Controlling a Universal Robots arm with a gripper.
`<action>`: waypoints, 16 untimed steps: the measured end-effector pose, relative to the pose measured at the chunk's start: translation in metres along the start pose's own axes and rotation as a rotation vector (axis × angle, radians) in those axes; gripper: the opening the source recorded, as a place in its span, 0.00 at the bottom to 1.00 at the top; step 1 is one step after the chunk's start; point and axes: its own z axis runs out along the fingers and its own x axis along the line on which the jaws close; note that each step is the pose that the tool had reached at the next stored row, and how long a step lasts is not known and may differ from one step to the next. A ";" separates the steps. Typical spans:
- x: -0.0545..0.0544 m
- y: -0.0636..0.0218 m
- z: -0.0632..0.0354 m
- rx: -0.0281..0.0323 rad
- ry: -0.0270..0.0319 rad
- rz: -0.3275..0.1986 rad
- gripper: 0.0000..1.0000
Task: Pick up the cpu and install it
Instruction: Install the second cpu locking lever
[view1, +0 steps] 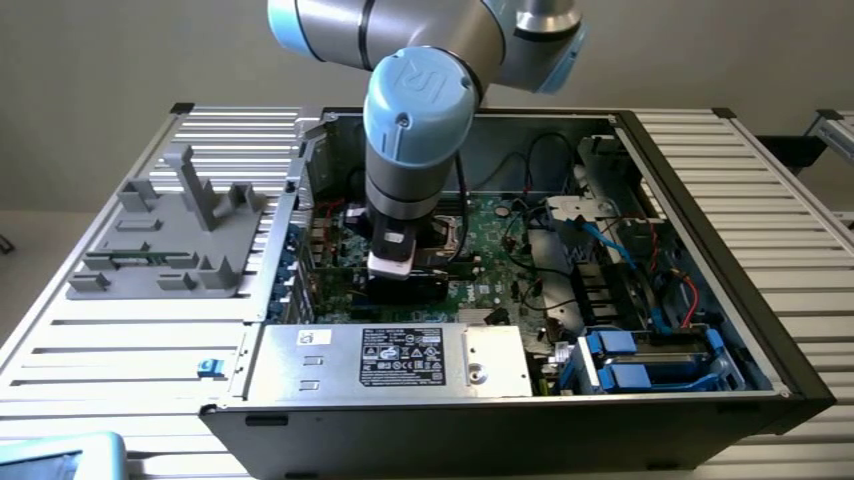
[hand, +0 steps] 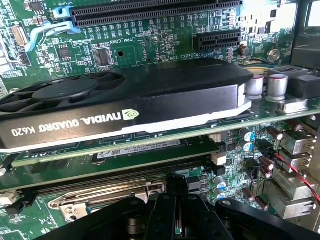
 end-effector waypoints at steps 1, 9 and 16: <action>0.000 0.0000 0.0000 -0.0001 0.0000 0.000 0.12; -0.002 0.0005 0.0002 -0.0025 0.0004 0.000 0.12; -0.004 0.0008 0.0003 -0.0067 0.0012 0.001 0.12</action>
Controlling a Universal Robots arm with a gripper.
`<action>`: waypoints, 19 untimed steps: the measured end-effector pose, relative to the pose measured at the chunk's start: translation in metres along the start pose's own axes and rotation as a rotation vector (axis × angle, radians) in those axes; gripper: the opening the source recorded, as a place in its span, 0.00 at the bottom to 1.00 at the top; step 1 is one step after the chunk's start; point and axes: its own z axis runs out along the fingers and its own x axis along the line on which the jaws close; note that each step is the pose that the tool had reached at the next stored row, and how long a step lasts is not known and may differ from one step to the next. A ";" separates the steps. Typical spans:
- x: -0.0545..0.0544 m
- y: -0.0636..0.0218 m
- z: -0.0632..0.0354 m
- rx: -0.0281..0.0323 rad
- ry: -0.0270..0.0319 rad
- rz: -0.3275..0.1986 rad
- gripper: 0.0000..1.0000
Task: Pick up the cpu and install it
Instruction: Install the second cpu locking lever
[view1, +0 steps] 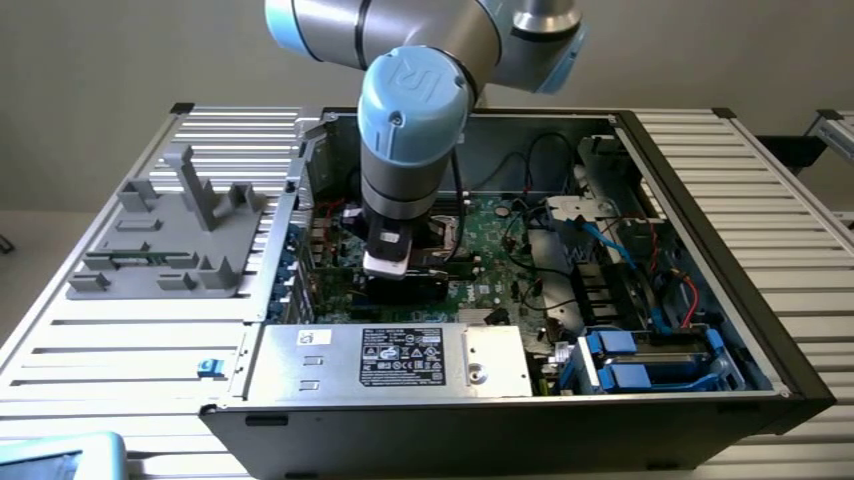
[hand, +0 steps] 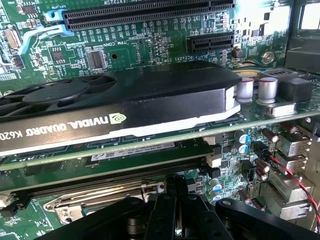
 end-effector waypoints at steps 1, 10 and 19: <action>0.000 0.0000 0.0000 -0.0007 0.0002 0.000 0.12; -0.003 -0.0002 -0.0015 -0.0061 0.0013 0.000 0.12; -0.005 -0.0049 -0.0136 -0.0065 0.0013 0.001 0.12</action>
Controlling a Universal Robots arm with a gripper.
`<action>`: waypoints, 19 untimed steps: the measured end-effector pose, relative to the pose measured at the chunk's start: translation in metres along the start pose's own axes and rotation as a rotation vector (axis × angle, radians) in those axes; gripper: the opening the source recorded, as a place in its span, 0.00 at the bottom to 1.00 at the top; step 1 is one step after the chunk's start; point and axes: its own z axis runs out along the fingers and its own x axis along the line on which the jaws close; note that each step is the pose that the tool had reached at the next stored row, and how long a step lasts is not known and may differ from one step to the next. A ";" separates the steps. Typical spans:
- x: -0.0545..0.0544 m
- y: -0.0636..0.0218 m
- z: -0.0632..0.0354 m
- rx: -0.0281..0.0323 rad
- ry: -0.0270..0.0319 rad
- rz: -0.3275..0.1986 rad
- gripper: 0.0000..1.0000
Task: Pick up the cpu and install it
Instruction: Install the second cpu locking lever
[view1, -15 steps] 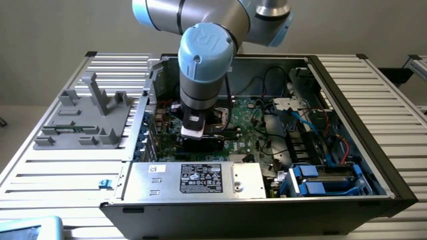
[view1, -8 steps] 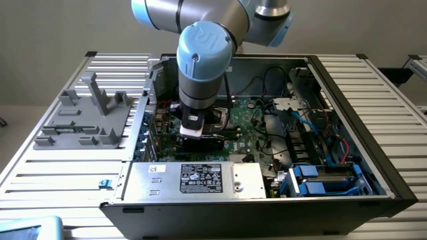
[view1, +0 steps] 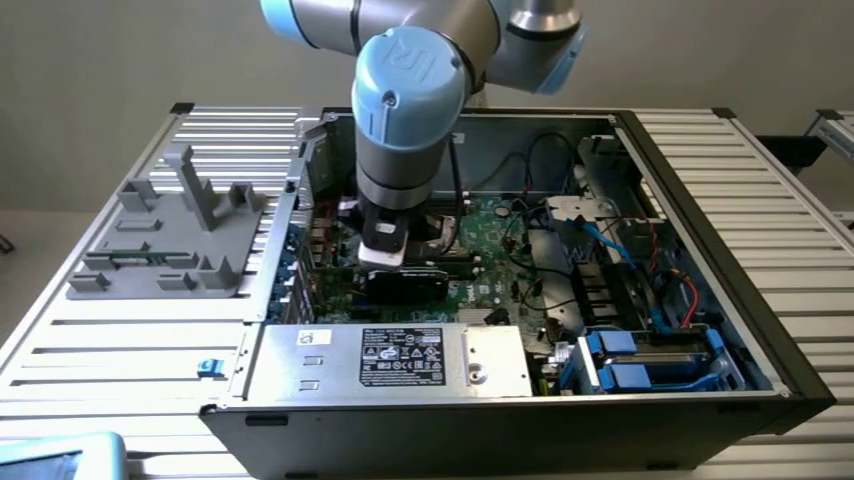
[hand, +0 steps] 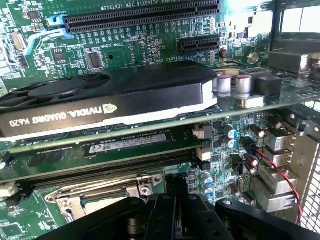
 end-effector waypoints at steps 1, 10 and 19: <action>0.000 -0.0009 -0.0023 -0.0001 0.0000 0.000 0.12; -0.006 -0.0167 -0.0370 -0.0026 0.0016 0.000 0.12; -0.011 -0.0361 -0.0457 -0.0800 0.0187 0.005 0.12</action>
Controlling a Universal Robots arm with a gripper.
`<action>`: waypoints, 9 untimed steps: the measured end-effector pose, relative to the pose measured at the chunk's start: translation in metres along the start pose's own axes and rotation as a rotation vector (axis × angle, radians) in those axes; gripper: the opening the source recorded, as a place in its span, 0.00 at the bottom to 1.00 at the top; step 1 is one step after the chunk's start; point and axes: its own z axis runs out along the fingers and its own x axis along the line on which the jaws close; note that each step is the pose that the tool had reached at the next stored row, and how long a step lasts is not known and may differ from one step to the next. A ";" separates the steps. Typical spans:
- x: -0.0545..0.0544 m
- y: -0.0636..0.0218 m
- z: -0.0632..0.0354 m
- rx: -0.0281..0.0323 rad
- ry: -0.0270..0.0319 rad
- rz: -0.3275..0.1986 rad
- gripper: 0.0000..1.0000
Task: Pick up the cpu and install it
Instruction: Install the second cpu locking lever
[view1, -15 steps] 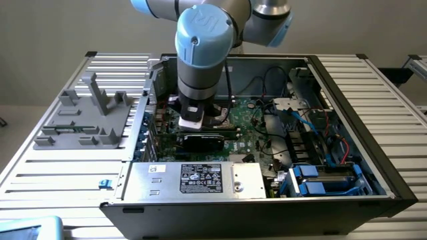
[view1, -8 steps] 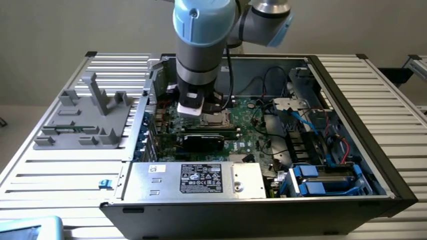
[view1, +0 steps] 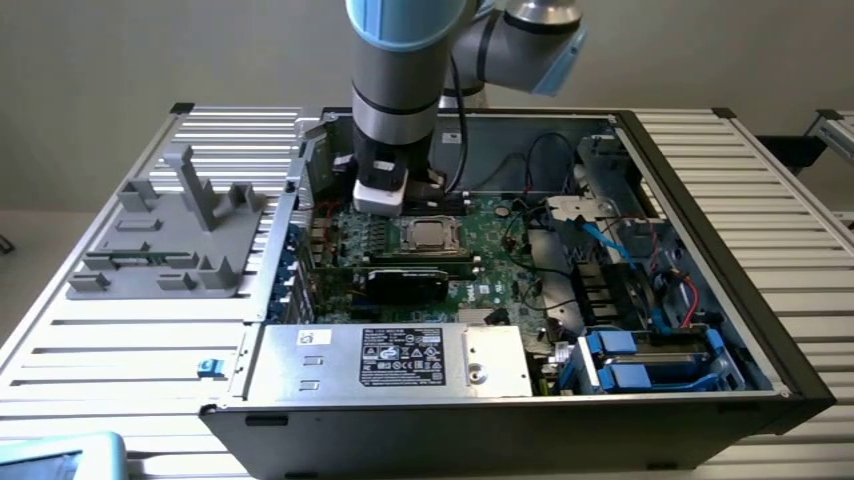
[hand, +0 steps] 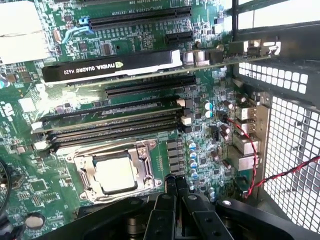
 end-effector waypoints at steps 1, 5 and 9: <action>0.000 -0.0017 0.0001 -0.0147 0.0027 0.001 0.12; -0.002 -0.0102 0.0006 -0.0615 0.0133 0.005 0.12; -0.003 -0.0172 0.0017 -0.1177 0.0259 0.009 0.12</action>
